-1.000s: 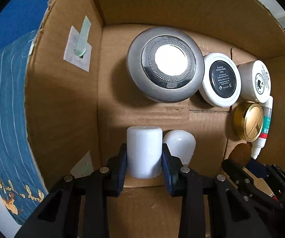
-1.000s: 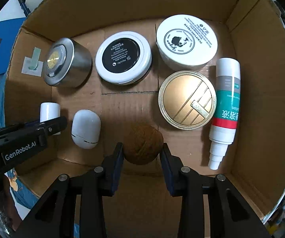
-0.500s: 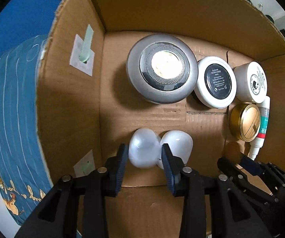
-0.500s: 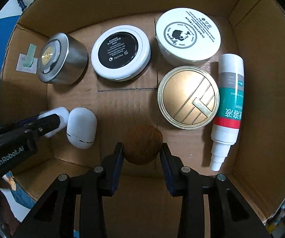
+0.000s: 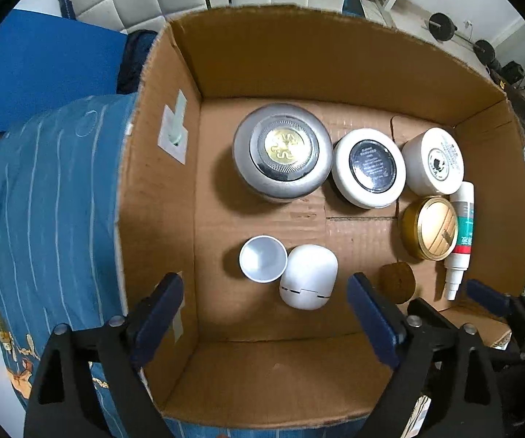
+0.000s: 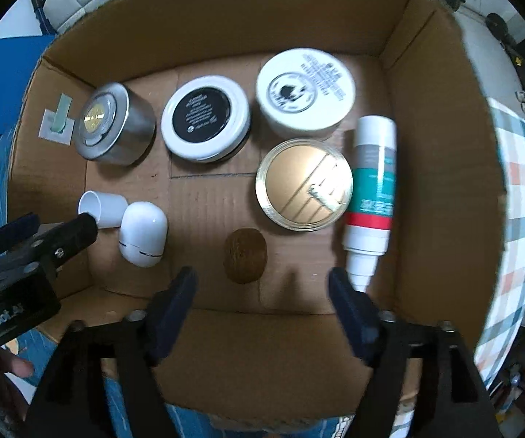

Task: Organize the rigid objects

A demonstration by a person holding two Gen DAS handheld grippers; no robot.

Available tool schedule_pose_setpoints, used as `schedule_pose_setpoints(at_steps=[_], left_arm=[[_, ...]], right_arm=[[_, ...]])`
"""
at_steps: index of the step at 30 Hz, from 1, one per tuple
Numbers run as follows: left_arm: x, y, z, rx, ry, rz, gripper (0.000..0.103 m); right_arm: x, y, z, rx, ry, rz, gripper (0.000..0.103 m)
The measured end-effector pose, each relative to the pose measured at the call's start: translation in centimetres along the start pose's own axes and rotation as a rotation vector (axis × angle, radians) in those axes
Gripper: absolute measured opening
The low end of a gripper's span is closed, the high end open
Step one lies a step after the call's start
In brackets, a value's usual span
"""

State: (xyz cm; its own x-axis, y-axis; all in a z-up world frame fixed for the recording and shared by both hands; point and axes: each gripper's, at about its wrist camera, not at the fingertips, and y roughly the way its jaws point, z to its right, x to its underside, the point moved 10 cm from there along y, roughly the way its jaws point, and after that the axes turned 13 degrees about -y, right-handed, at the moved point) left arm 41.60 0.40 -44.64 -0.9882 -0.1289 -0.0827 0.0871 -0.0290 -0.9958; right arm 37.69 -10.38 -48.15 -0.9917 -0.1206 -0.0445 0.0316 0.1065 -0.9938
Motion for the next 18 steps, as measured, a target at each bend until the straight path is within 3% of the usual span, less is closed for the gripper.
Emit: schedule_pose_setpoints(at_steps=[2,3,11,18], left_arm=[[0.0,-0.8,-0.1,0.001,-0.003,0.021,0.097],[0.0,-1.1,-0.2,0.004,-0.005,0.026,0.097],[0.4,-4.4,-1.0,0.015,-0.010,0.083,0.097],[2.1,-12.2,-1.4,0.056,-0.016,0.258,0.097]], right_arm=[[0.0,-0.6,0.6,0.015,0.009,0.019,0.101],[0.0,-0.9,0.9,0.024,0.010,0.026,0.102],[1.2,-3.5,1.2,0.042,-0.001,0.070,0.102],[3.6,-10.1,0.2,0.051,-0.017,0.207,0.102]])
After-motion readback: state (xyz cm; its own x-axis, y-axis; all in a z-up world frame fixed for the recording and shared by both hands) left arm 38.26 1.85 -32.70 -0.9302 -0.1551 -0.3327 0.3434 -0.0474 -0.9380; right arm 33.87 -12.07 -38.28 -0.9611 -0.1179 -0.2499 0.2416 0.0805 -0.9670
